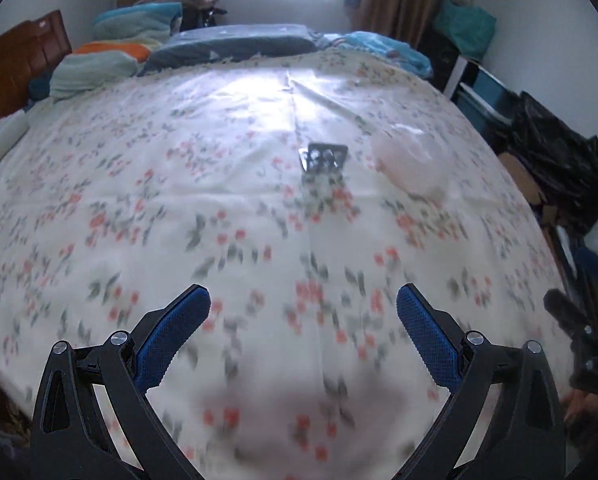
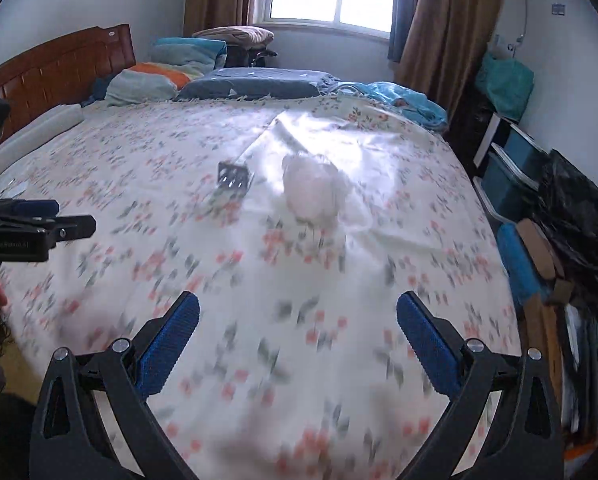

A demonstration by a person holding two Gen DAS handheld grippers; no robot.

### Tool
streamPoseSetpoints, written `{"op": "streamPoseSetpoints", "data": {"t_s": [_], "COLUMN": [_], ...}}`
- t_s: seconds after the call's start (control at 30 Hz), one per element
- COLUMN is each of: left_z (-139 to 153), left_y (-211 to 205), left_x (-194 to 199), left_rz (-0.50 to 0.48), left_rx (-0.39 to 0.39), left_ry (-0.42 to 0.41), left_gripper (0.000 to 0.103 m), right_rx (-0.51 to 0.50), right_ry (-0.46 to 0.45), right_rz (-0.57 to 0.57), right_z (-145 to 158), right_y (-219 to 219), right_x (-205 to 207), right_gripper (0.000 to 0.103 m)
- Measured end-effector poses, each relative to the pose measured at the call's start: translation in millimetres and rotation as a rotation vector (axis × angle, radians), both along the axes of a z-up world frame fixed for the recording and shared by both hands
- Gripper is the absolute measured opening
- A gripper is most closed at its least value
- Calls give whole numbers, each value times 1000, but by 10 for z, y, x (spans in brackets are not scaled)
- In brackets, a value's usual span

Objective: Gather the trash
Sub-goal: 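Raise both tools back over the bed toward the blister pack and plastic bag, then grasp the clear plastic bag with the right gripper while the left grasps the silver blister pack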

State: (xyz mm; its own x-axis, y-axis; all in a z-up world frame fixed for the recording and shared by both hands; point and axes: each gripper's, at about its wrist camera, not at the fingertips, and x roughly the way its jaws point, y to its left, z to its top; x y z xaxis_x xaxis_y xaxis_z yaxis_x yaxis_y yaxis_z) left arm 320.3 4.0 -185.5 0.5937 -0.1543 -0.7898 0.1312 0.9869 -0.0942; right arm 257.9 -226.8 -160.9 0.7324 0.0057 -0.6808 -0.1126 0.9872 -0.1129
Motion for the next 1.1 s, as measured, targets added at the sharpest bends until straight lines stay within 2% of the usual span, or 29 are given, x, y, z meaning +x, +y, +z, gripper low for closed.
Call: {"op": "streamPoseSetpoints", "data": {"t_s": [0.17,0.4,0.8,0.83,0.87,1.0,1.1], "left_z": [-215,-524,-749,-756,-762,-786,-825], "left_y": [-110,-258,-453,-481,-512,-612,-675], "left_x": [579,1029,1307,1337,1374,1534,1694], "left_rz": [6,-5,-45,-49,-56,-46,-48], "left_rx": [18,14,0,2,0,-1,-56], "left_ry": [21,47,58,55,50,29,12], "left_gripper": [97,97,97,97,97,97,97], "right_rx": [62,11,9,7,3,26,48], "right_ry": [12,36,61,69,74,34,9], "right_rz": [24,31,56,54,49,0,-52], "right_z": [-166,-540,-913,-944,-963,-939,-967], "right_y": [-101,-1,54,54,48,-101,-250], "right_x": [817,1752,2300,2329,2344,2276,2189], "right_gripper": [98,98,98,93,81,80,80]}}
